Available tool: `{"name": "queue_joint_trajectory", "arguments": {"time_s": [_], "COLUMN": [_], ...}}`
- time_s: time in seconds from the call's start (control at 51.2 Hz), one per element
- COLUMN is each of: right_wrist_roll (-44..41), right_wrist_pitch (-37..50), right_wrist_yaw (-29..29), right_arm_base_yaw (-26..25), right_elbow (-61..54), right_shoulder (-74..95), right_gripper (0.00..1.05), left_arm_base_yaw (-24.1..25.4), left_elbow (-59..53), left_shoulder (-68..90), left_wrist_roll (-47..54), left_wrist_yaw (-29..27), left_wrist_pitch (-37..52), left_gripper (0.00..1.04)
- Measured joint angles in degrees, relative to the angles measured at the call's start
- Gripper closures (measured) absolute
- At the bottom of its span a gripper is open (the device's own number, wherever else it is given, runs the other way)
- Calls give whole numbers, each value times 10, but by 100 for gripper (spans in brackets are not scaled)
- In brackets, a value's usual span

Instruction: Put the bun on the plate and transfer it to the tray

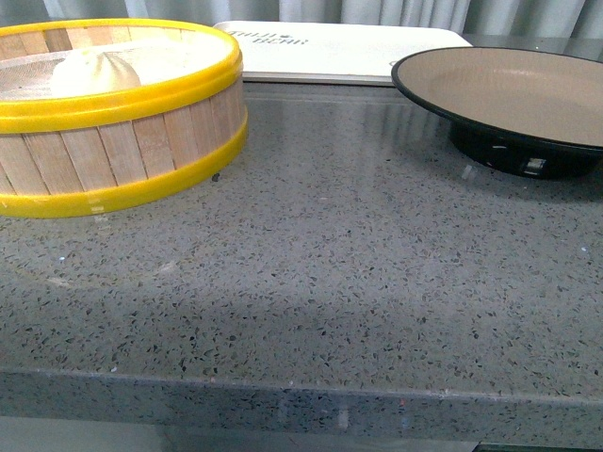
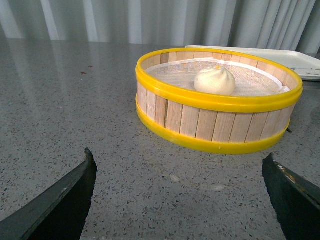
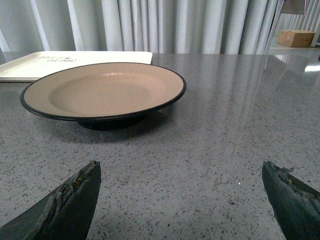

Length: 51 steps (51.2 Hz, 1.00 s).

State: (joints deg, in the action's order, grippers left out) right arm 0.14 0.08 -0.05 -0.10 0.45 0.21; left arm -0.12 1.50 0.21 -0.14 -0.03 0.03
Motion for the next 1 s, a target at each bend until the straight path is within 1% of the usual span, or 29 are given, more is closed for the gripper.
{"name": "queue_joint_trajectory", "arguments": {"time_s": [0.995], "right_wrist_roll": [0], "right_wrist_pitch": [0], "right_wrist_yaw": [0], "right_arm_base_yaw": [0], "right_elbow": [0], "right_shoulder": [0], "right_gripper": [8], "left_arm_base_yaw": [0], "left_elbow": [0], "left_shoulder": [0], "left_wrist_roll": [0], "left_wrist_yaw": [0], "left_wrist_pitch": [0], "left_gripper": [7]}}
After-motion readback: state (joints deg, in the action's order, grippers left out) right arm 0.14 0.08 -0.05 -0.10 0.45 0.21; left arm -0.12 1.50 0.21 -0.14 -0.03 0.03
